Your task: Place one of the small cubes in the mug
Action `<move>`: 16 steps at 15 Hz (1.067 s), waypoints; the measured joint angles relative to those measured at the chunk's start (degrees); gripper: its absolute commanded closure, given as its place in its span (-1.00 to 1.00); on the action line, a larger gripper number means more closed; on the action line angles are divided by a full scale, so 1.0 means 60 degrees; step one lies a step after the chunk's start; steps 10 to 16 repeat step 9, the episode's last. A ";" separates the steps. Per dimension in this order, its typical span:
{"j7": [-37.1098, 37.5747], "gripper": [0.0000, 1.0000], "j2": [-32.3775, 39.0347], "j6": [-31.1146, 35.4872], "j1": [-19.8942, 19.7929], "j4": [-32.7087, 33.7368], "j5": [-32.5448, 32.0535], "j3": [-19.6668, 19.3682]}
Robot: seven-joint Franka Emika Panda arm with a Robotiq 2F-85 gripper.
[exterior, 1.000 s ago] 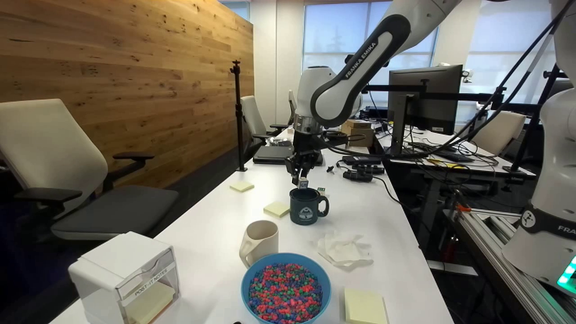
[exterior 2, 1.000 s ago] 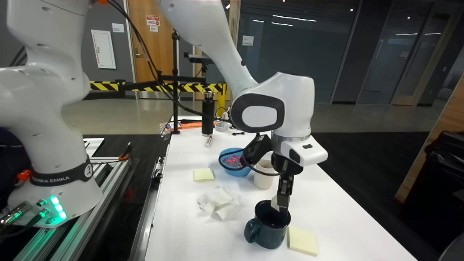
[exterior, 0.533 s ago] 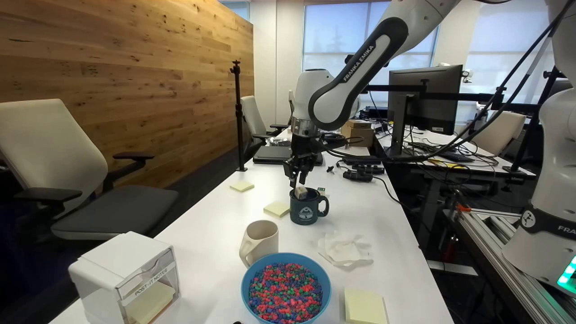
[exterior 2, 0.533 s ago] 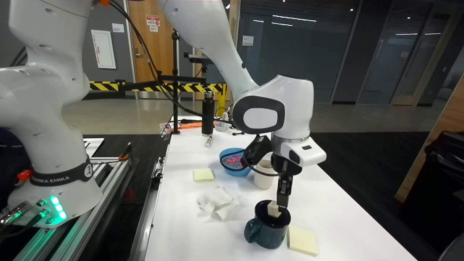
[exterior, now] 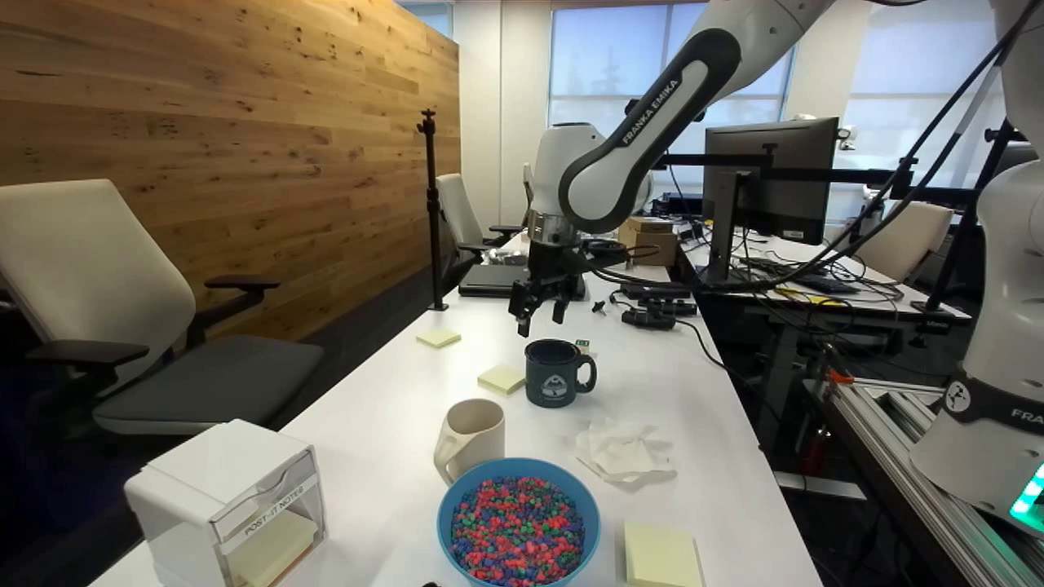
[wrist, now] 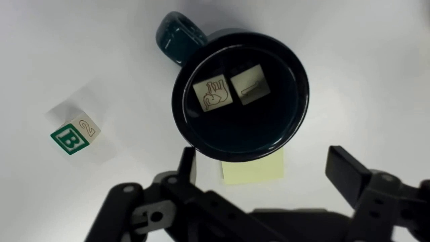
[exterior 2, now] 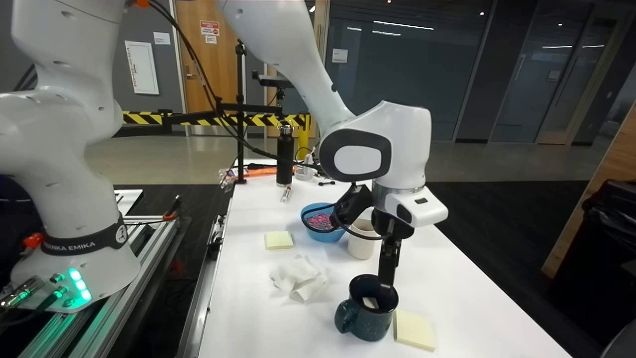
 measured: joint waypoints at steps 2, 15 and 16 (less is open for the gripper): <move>-0.0222 -1.00 -0.0371 -0.0474 0.0010 -0.0202 -0.0104 -0.0037; -0.0465 -1.00 -0.2968 -0.3416 0.0219 -0.2079 -0.1905 -0.0088; -0.0465 -1.00 -0.2968 -0.3416 0.0219 -0.2079 -0.1905 -0.0088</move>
